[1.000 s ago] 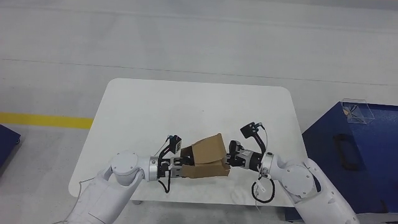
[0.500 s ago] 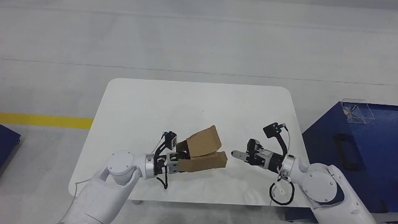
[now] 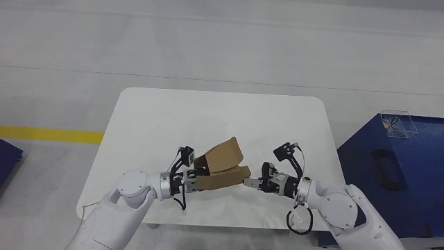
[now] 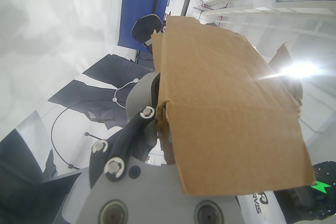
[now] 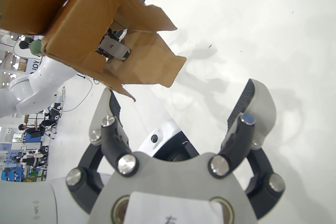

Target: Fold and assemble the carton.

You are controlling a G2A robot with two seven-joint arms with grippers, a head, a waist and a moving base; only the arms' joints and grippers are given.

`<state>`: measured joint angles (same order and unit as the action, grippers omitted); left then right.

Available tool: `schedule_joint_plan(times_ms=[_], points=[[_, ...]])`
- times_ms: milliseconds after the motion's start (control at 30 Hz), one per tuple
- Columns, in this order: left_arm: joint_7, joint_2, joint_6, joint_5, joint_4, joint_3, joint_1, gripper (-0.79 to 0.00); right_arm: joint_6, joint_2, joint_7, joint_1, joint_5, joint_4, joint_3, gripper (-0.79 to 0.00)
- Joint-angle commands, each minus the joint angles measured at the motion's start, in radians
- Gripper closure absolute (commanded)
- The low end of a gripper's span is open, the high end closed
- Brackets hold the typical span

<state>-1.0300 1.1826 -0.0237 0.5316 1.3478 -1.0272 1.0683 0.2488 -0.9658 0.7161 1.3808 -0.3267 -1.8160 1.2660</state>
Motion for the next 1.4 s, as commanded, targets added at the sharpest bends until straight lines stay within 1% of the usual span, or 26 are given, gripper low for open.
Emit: schedule_joint_plan(times_ms=[0, 267, 433, 633, 967, 1067, 1133, 1233, 1367], points=[[-0.004, 0.000, 0.000, -0.003, 0.001, 0.000, 0.000, 0.000, -0.010, -0.004, -0.007, -0.020, -0.006, 0.010, -0.019, -0.785], [-0.008, -0.001, -0.001, -0.008, 0.002, 0.002, 0.001, 0.000, -0.007, -0.011, -0.018, -0.046, 0.021, 0.029, -0.033, -0.785], [-0.005, 0.002, -0.001, -0.009, -0.001, 0.013, 0.000, 0.000, -0.010, -0.016, -0.025, -0.056, -0.002, 0.035, -0.061, -0.785], [0.003, 0.005, -0.008, -0.015, 0.001, 0.024, -0.005, 0.000, 0.004, -0.014, -0.023, -0.052, 0.010, 0.043, -0.038, -0.785], [0.009, 0.008, -0.012, -0.012, -0.005, 0.030, -0.013, 0.000, 0.010, -0.020, -0.013, -0.070, 0.022, 0.061, -0.057, -0.785], [0.007, 0.009, -0.013, -0.008, -0.011, 0.031, -0.017, 0.000, 0.001, -0.020, -0.028, -0.074, 0.024, 0.070, -0.041, -0.785], [0.010, 0.009, -0.015, -0.009, -0.013, 0.031, -0.019, 0.000, -0.019, -0.018, -0.043, -0.072, -0.022, 0.062, -0.033, -0.785], [0.010, 0.009, -0.018, -0.009, -0.012, 0.030, -0.021, 0.000, -0.033, -0.018, -0.071, -0.061, -0.042, 0.047, -0.024, -0.785], [0.010, 0.010, -0.017, -0.007, -0.012, 0.029, -0.020, 0.000, -0.093, -0.018, -0.161, -0.044, -0.137, 0.030, 0.001, -0.785]])
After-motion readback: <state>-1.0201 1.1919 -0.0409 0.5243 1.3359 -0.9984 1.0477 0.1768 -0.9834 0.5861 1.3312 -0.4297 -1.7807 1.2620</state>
